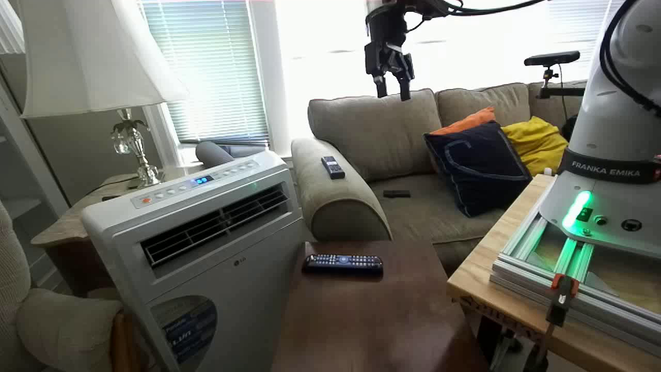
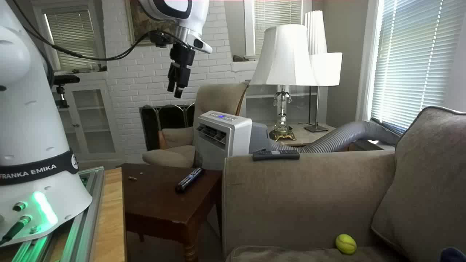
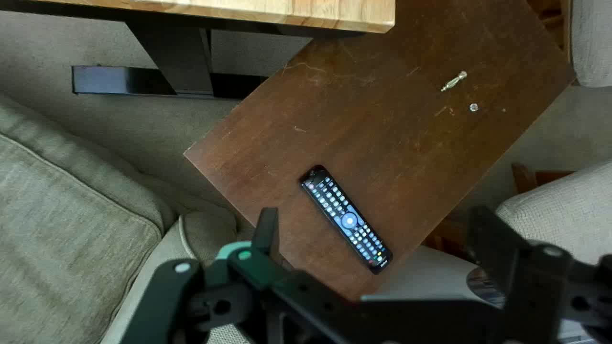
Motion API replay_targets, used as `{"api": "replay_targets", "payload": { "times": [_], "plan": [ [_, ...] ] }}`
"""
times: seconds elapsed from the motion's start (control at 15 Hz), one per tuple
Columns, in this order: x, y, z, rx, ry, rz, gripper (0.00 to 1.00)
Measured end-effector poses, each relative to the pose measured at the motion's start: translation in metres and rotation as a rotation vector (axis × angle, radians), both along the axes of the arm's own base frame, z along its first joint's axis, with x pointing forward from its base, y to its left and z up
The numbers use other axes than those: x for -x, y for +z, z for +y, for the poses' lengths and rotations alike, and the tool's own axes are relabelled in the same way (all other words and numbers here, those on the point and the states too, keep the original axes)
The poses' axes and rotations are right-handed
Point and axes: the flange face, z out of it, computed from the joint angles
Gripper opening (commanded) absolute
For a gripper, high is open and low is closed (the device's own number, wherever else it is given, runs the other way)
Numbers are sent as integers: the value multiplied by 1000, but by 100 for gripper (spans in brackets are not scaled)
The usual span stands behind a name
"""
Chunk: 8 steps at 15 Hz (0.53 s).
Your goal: Pick up the black remote on the table and put it on the sofas armrest
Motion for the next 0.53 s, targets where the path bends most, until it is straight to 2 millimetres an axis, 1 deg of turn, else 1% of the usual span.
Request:
{"api": "replay_targets", "payload": {
  "times": [0.4,0.53],
  "plan": [
    [0,0,1,9,17,-7,100],
    [-2,-1,12,60,89,-49,100]
  ]
}}
